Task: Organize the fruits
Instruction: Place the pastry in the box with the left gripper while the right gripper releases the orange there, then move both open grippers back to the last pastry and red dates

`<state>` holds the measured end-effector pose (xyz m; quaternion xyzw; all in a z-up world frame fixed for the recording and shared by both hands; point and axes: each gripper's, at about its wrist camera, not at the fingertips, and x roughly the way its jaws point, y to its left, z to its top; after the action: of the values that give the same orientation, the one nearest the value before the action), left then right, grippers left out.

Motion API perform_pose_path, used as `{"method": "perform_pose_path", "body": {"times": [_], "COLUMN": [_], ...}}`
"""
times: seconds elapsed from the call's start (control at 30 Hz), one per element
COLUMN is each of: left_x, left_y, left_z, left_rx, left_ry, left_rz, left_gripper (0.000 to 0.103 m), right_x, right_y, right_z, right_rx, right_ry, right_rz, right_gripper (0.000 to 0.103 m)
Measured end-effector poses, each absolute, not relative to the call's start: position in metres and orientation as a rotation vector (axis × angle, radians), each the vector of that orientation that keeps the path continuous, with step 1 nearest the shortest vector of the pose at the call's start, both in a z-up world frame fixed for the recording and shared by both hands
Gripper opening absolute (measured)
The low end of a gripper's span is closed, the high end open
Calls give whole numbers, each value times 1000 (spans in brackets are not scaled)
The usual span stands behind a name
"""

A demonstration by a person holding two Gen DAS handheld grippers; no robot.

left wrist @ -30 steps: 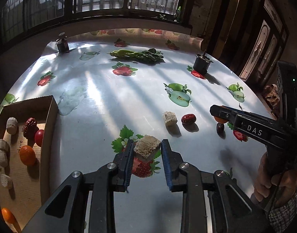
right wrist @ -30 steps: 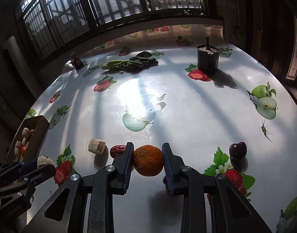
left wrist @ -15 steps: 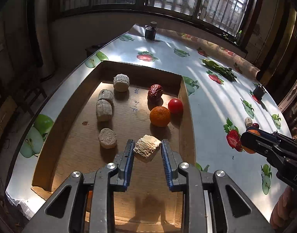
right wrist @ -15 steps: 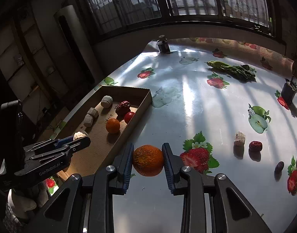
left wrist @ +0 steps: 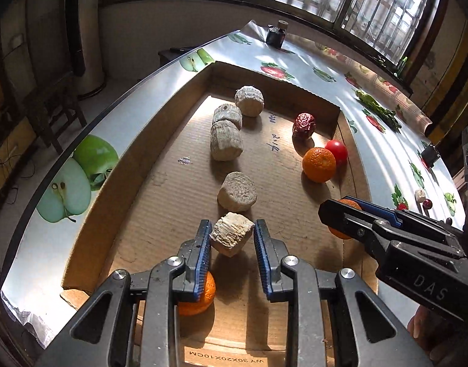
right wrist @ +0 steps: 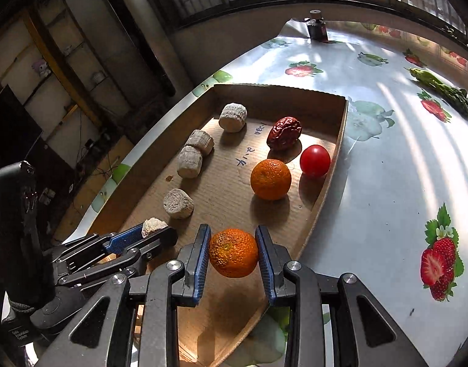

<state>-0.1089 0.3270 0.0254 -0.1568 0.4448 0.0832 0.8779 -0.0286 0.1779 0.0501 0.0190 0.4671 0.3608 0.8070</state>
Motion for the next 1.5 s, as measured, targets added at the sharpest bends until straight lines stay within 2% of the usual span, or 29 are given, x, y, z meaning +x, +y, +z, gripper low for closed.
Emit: {"method": "perform_pose_path", "body": {"times": [0.13,0.2,0.33,0.43,0.5,0.57,0.63,0.73,1.07,1.5], "left_x": [-117,-121,-130,-134,-139,-143,-145,-148,-147,-150], "left_y": [330,331,327,322,320,317,309,294,233,203], "left_z": [36,42,55,63,70,77,84,96,105,101], "left_rx": [-350,-358,-355,-347,-340,-324,-290,-212,-41,22], "left_ry": [899,886,847,832,807,777,756,735,707,736], "left_rz": [173,170,174,187,207,250,297,343,344,298], "left_gripper": [28,31,45,49,58,76,84,90,90,90], "right_x": [-26,-26,-25,-26,-27,-30,-36,-45,-75,-88], "right_y": [184,185,179,174,168,158,142,114,34,28], "right_z": [46,46,51,59,66,73,83,95,86,68], "right_rx": [53,51,70,70,84,99,109,122,230,233], "right_ry": [1013,1010,1000,971,951,928,897,850,822,860], "right_rz": [783,777,772,771,767,754,718,656,452,448], "right_gripper": [34,34,34,38,38,38,38,38,39,39]}}
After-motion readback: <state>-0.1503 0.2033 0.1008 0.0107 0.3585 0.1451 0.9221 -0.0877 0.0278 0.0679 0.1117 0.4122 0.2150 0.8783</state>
